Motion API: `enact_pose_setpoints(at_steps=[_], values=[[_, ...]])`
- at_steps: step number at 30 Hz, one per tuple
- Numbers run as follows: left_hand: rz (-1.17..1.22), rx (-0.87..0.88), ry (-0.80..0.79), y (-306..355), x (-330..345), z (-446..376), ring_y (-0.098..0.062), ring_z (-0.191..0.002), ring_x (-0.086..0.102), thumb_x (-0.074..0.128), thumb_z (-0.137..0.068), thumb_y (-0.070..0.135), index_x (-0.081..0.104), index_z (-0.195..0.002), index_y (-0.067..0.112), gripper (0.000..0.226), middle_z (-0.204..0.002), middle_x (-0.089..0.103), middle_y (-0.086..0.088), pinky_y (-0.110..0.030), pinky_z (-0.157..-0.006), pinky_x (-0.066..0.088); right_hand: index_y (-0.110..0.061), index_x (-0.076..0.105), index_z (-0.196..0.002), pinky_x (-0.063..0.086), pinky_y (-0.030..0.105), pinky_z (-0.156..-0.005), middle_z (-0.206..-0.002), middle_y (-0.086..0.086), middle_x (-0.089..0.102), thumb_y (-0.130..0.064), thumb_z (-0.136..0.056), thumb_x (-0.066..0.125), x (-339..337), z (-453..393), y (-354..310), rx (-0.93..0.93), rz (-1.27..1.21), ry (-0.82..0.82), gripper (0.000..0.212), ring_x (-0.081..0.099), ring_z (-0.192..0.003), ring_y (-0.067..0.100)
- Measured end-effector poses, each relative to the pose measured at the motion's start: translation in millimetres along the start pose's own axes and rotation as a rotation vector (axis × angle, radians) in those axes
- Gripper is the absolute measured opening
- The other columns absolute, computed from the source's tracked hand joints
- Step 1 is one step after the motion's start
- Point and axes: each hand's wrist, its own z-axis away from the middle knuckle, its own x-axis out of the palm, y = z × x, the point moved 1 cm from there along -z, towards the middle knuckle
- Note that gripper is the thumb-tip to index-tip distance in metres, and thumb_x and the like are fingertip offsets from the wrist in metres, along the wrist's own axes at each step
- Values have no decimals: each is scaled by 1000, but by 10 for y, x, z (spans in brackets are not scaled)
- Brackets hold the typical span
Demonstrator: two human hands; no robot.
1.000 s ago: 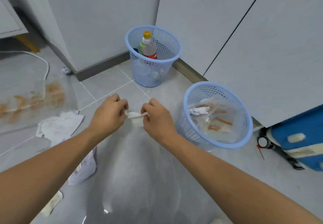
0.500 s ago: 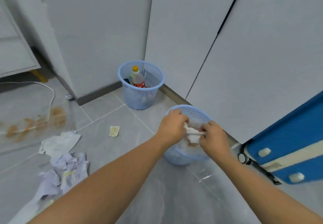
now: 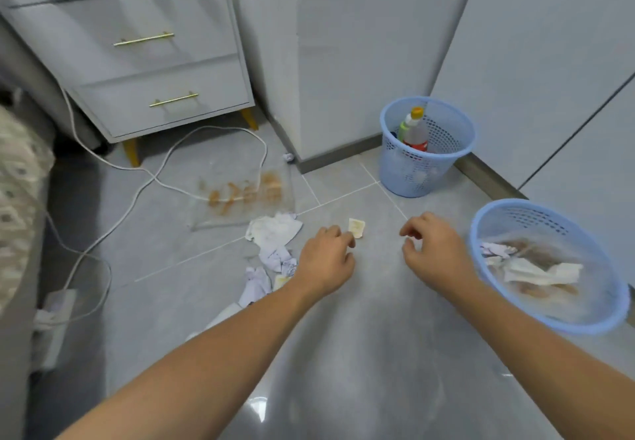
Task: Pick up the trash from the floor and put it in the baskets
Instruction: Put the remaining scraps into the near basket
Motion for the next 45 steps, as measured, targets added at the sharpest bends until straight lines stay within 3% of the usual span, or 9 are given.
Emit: enact_pose_setpoints(at_steps=[6, 11, 17, 20, 25, 30, 36, 41, 45], values=[[-89, -226, -17, -1251, -91, 20, -24, -112, 54, 52, -94, 28, 65, -122, 20, 31, -114, 60, -2, -37, -77, 51, -23, 70, -104, 52, 36, -84, -111, 0, 59, -21, -88, 64, 1064, -401, -226, 88, 42, -288, 18, 61, -101, 24], [-108, -279, -31, -1765, 74, -440, -25, -115, 57, 63, -91, 34, 67, -123, 23, 34, -118, 62, -3, -40, -85, 53, -19, 67, -119, 53, 39, -90, -127, 6, 52, -22, -88, 66, 1684, -703, -17, 146, 70, -349, 31, 57, -112, 33], [-137, -311, -160, -1868, 511, -848, -31, -120, 48, 65, -89, 34, 58, -133, 25, 45, -127, 49, -9, -46, -90, 50, -28, 46, -147, 47, 46, -98, -152, 9, 31, -22, -91, 63, 2074, -982, 243, 192, 127, -336, 59, 35, -133, 41], [-203, -280, -152, -1859, 664, -823, -31, -120, 42, 64, -89, 17, 55, -132, 20, 44, -130, 42, -10, -44, -84, 50, -26, 51, -141, 47, 45, -97, -145, 9, 39, -22, -92, 62, 2197, -1026, 342, 158, 178, -380, 50, 37, -129, 36], [-162, -183, -155, -1796, 742, -774, -25, -104, 51, 67, -81, 7, 63, -106, 18, 27, -114, 54, -3, -36, -69, 43, -13, 61, -102, 52, 42, -71, -104, 9, 48, -8, -88, 59, 2233, -921, 409, 69, 160, -270, 15, 51, -91, 33], [-88, -95, -83, -1652, 723, -723, -21, -90, 53, 60, -82, 0, 67, -92, 14, 18, -103, 53, 1, -30, -65, 39, -9, 63, -87, 45, 35, -64, -92, 11, 52, -2, -78, 59, 2085, -822, 432, 86, 154, -287, 12, 57, -77, 37], [-34, 73, 5, -1235, 448, -658, -18, -75, 46, 59, -85, 7, 66, -88, 16, 12, -90, 48, 3, -29, -59, 32, -10, 67, -87, 35, 28, -62, -88, 7, 55, -3, -74, 68, 1451, -604, 283, 59, 53, -109, 15, 58, -71, 31], [-3, 231, 67, -451, 179, -702, -21, -74, 51, 61, -83, 9, 66, -89, 16, 10, -89, 47, 3, -32, -58, 38, -11, 66, -87, 46, 35, -61, -86, 5, 54, -3, -72, 69, 546, -329, 187, 24, 6, 49, 17, 56, -69, 28], [73, 375, 103, 446, -21, -759, -21, -74, 51, 62, -85, 11, 66, -90, 17, 9, -90, 48, 2, -37, -61, 46, -12, 63, -87, 42, 33, -63, -88, 2, 53, -7, -74, 66, -300, -64, 267, 25, 9, 205, 14, 53, -70, 22]])
